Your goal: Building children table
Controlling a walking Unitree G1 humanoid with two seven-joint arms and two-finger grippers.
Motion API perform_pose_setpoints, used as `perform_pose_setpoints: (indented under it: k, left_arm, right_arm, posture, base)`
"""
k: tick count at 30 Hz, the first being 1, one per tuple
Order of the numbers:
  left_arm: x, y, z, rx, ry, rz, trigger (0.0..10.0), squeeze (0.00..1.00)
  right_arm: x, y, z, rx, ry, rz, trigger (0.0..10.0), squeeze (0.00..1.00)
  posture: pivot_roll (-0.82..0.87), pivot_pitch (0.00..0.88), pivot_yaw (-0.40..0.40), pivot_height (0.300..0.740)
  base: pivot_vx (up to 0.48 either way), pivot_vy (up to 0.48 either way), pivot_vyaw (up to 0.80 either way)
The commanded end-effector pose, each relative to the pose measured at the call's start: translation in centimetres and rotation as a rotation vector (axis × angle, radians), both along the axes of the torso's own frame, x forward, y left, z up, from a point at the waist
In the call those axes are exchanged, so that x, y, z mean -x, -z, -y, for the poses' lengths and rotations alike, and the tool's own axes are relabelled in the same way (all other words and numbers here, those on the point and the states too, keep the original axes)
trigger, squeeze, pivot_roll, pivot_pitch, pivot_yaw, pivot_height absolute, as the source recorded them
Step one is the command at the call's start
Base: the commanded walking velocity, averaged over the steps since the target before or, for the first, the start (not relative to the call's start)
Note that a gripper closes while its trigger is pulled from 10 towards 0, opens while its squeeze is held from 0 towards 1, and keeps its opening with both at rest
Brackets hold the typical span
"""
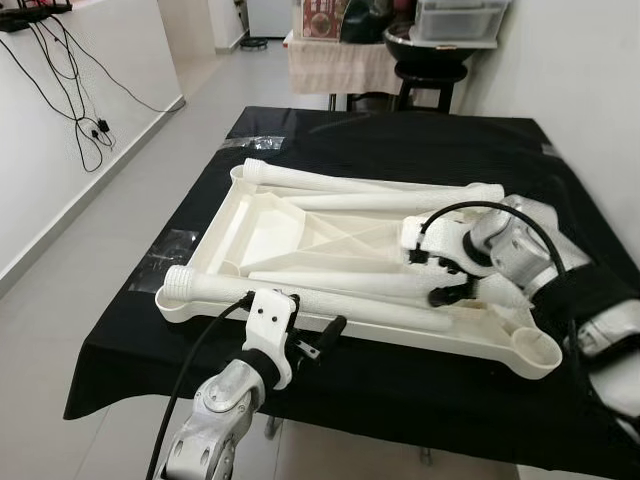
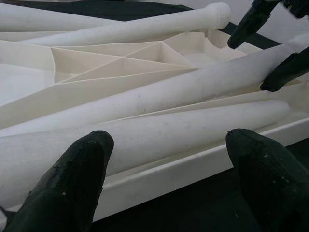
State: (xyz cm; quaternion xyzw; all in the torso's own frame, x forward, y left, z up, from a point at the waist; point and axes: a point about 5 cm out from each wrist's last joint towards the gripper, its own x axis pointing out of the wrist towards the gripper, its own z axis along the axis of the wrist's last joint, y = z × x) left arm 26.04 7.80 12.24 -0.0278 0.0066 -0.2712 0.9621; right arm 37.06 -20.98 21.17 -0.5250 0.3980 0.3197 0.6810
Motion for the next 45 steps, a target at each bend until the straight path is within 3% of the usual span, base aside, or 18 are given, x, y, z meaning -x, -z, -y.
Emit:
perform_pose_setpoints:
  k: [1,2,3,4,5,15,24,26,27,30,33,39,40,41,42,43,44,45]
  left_arm:
    - [0.3,0.7,-0.1,-0.008,0.000,-0.040,10.0,0.00]
    - [0.4,0.7,-0.1,-0.008,0.000,-0.041,10.0,0.00]
    - [0.4,0.7,-0.1,-0.007,0.001,-0.042,10.0,0.00]
    - [0.4,0.7,-0.1,-0.007,0.001,-0.042,10.0,0.00]
    - [0.4,0.7,-0.1,-0.007,0.001,-0.043,10.0,0.00]
    - [0.5,0.6,0.1,0.001,-0.002,-0.044,10.0,0.00]
    - [0.3,0.4,0.2,-0.001,0.006,-0.030,10.0,0.00]
    - [-0.1,-0.6,-0.1,0.000,0.007,0.006,10.0,0.00]
    - [-0.1,-0.6,-0.1,0.000,0.007,0.006,10.0,0.00]
    - [-0.5,-1.5,-0.3,0.008,0.003,0.037,10.0,0.00]
    - [-1.4,-3.3,-0.9,0.020,-0.017,0.095,10.0,0.00]
    - [-2.2,-5.4,-1.5,0.055,-0.051,0.159,10.0,0.00]
    - [-2.5,-6.7,-1.8,0.092,-0.067,0.197,10.0,0.18]
    - [-2.5,-6.7,-1.8,0.092,-0.067,0.197,10.0,0.18]
    - [-2.9,-8.4,-2.2,0.164,-0.079,0.236,10.0,1.00]
    - [-3.3,-10.4,-2.7,0.241,-0.098,0.281,10.0,1.00]
    - [-3.3,-10.4,-2.7,0.241,-0.098,0.281,10.0,1.00]
    - [-3.5,-11.9,-3.1,0.304,-0.109,0.309,10.0,1.00]
  right_arm:
    - [0.0,0.6,0.2,0.068,-0.010,-0.014,10.0,0.00]
    - [0.0,1.0,0.3,0.101,-0.013,-0.021,10.0,0.00]
    - [-0.1,1.2,0.3,0.120,-0.014,-0.030,7.9,0.00]
    - [-0.1,1.2,0.3,0.120,-0.014,-0.030,7.9,0.00]
    - [-0.1,1.3,0.3,0.127,-0.014,-0.035,0.0,0.00]
    - [-0.5,1.5,0.2,0.177,-0.038,-0.044,0.0,0.00]
    - [-0.7,1.1,0.2,0.059,0.004,0.017,0.0,0.00]
    - [-1.0,-1.3,0.7,-0.130,0.059,0.085,0.0,0.00]
    - [-1.0,-1.3,0.7,-0.130,0.059,0.085,0.0,0.00]
    - [-1.0,-3.2,1.2,-0.257,0.079,0.119,0.0,0.00]
    - [-0.9,-5.4,1.8,-0.454,0.108,0.169,0.0,0.00]
    - [-0.8,-6.0,1.9,-0.601,0.117,0.224,0.0,0.00]
    - [-0.8,-6.0,1.4,-0.669,0.115,0.249,0.0,0.00]
    - [-0.8,-6.0,1.4,-0.669,0.115,0.249,0.0,0.00]
    - [-0.9,-5.6,0.8,-0.716,0.120,0.277,0.0,0.00]
    - [-0.8,-5.0,-0.1,-0.765,0.114,0.294,0.0,0.00]
    - [-0.8,-5.0,-0.1,-0.765,0.114,0.294,0.0,0.00]
    - [-0.6,-4.5,-0.8,-0.802,0.104,0.305,0.0,0.00]
  posture:
    - [0.04,0.047,-0.029,0.740]
    - [0.04,0.047,-0.029,0.740]
    - [0.04,0.049,-0.031,0.740]
    - [0.04,0.049,-0.031,0.740]
    - [0.04,0.049,-0.031,0.740]
    - [0.04,0.047,-0.040,0.740]
    - [0.04,0.046,-0.038,0.740]
    - [0.03,0.041,-0.026,0.740]
    - [0.03,0.041,-0.026,0.740]
    - [0.03,0.041,-0.021,0.740]
    - [0.03,0.039,-0.013,0.740]
    - [0.03,0.038,-0.011,0.740]
    - [0.03,0.037,-0.011,0.740]
    - [0.03,0.037,-0.011,0.740]
    - [0.03,0.038,-0.008,0.740]
    - [0.03,0.039,-0.007,0.740]
    - [0.03,0.039,-0.007,0.740]
    - [0.03,0.037,-0.005,0.740]
  base:
    - [0.000,0.000,0.00]
    - [0.000,0.000,0.00]
    - [0.000,0.000,0.00]
    - [0.000,0.000,0.00]
    - [0.000,0.000,0.00]
    - [0.000,0.000,0.00]
    - [0.000,0.000,0.00]
    - [0.000,0.000,0.00]
    - [0.000,0.000,0.00]
    - [0.000,0.000,0.00]
    - [0.000,0.000,0.00]
    - [0.000,0.000,0.00]
    - [0.000,0.000,0.00]
    - [0.000,0.000,0.00]
    - [0.000,0.000,0.00]
    - [0.000,0.000,0.00]
    - [0.000,0.000,0.00]
    - [0.000,0.000,0.00]
